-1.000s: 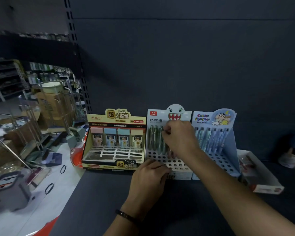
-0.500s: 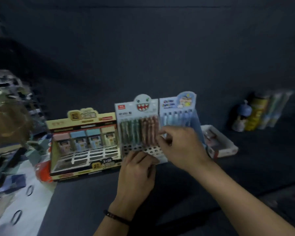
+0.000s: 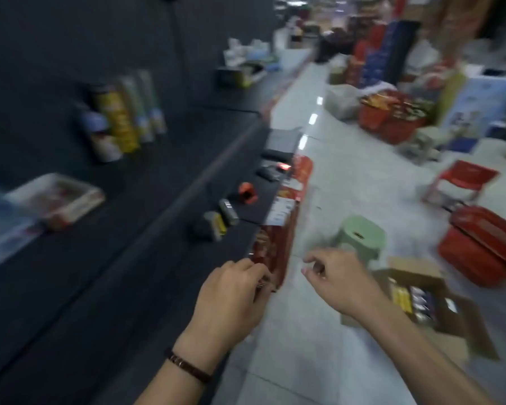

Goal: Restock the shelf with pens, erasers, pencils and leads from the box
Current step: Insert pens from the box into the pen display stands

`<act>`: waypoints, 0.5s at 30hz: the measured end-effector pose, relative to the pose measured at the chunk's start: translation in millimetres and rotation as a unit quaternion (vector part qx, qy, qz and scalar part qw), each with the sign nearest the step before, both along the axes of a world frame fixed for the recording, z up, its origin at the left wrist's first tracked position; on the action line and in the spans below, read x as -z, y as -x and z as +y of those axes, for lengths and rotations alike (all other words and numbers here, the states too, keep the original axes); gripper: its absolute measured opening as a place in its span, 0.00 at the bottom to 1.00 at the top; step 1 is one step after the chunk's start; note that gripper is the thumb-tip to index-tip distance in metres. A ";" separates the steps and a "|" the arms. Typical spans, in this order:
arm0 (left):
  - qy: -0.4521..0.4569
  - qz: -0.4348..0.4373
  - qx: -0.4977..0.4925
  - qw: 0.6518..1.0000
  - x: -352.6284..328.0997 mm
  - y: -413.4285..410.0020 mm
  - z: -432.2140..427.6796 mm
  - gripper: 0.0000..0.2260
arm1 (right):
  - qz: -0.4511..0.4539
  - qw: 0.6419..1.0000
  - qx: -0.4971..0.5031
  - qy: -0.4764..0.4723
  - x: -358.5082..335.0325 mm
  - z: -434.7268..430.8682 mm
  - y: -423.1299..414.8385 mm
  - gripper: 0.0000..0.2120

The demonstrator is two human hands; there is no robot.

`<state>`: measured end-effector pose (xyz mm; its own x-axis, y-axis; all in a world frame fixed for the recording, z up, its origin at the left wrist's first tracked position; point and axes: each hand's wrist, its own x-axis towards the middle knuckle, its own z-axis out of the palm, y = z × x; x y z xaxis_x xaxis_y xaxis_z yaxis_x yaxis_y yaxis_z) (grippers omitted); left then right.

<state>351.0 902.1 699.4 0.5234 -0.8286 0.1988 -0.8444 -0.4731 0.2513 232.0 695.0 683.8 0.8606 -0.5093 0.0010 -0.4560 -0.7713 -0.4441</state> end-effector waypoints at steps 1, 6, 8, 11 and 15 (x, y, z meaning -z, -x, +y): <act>-0.022 0.012 0.026 0.999 12.0 14.1 -33.5 0.09 | 0.038 0.999 0.029 -0.017 13.2 -28.9 28.7 0.12; -0.137 0.076 0.155 0.975 83.1 96.6 -197.9 0.10 | 0.138 0.972 0.171 -0.084 76.5 -166.8 182.5 0.13; -0.183 0.094 0.192 0.960 110.9 133.6 -255.8 0.10 | 0.156 0.957 0.215 -0.119 96.4 -209.1 240.5 0.12; -0.248 0.110 0.242 0.932 140.5 190.1 -334.2 0.11 | 0.180 0.926 0.283 -0.172 120.1 -258.1 314.9 0.17; -0.305 0.119 0.297 0.897 171.3 247.4 -430.5 0.13 | 0.219 0.894 0.329 -0.209 144.5 -313.8 373.8 0.21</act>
